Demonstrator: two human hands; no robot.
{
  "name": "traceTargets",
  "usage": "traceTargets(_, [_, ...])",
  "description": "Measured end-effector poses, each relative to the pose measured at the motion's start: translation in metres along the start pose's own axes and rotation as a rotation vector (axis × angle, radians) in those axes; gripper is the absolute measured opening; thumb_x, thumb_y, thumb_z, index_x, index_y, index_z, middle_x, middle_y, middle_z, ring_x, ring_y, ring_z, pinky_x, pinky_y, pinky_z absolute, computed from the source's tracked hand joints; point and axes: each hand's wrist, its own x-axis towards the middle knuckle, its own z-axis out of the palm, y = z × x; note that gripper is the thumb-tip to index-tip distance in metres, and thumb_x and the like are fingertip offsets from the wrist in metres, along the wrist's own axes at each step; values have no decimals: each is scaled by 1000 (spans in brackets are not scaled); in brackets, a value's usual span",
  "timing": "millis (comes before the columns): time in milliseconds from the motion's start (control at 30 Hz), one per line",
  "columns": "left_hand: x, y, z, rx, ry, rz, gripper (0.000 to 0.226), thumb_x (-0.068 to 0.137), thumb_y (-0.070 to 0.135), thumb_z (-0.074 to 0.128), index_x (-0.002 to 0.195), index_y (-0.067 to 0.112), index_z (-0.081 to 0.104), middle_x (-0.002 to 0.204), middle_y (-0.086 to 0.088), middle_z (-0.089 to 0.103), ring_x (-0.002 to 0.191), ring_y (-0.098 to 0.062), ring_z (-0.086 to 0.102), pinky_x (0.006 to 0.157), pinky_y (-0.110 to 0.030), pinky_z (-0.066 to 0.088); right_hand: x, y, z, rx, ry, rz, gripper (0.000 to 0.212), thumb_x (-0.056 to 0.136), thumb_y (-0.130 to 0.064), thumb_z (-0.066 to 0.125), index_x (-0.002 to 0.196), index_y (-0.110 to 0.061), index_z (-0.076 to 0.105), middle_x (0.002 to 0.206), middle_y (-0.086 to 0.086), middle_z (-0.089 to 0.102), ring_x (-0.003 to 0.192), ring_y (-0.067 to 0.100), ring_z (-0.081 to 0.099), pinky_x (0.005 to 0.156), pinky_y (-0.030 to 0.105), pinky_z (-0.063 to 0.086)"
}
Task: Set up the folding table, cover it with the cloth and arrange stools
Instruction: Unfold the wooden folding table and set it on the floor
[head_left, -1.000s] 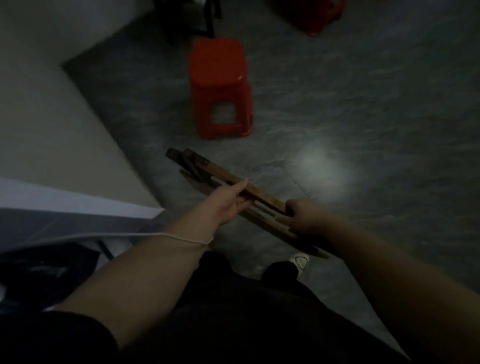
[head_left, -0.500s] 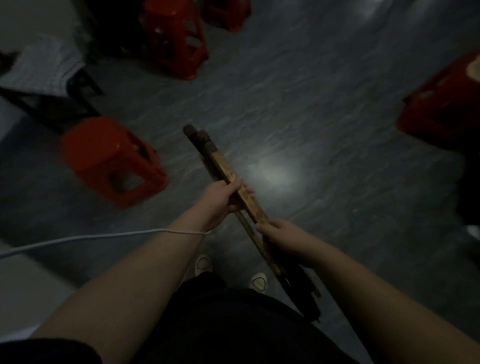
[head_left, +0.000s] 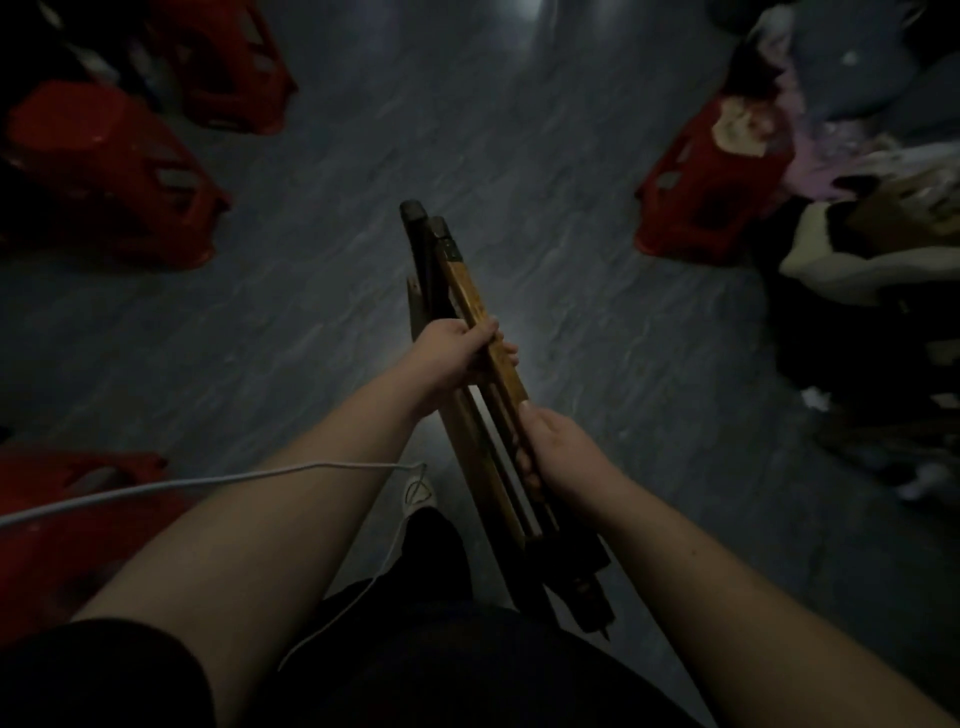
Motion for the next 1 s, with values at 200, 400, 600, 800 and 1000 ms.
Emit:
traceTargets(200, [106,95,-25,100,-74,-25,22,103,17,51,104,-2,61,108,-22,71,98,-26,73,72,-33,59,92,-97,-7,-19,121,10,41,105,-48,34,83,-18,53,62,-3,52,47,12,48,49,29,41])
traceTargets(400, [190,174,-31,126,-104,-26,20,103,14,50,114,-2,55,110,-20,70,98,-26,73,83,-40,60,166,-168,-21,-33,212,-35,41,105,-46,32,92,-17,58,69,-1,55,56,11,54,53,29,45])
traceTargets(600, [283,227,-19,188,-115,21,26,104,18,49,119,-2,56,108,-17,72,94,-22,74,62,-21,56,252,-217,-55,-2,275,-69,45,105,-49,30,98,-15,60,70,1,58,60,17,58,55,34,51])
traceTargets(800, [401,264,-2,181,-30,-4,26,103,15,50,120,-5,53,111,-23,70,92,-26,74,75,-34,61,369,-249,-110,6,237,-104,47,102,-55,29,89,-21,58,66,-3,59,61,18,60,63,42,54])
traceTargets(1000, [529,296,-2,165,97,-74,27,103,12,50,120,-7,54,111,-26,69,88,-26,73,81,-39,61,490,-288,-153,65,184,-55,42,102,-53,32,84,-22,54,64,0,57,53,17,56,53,35,48])
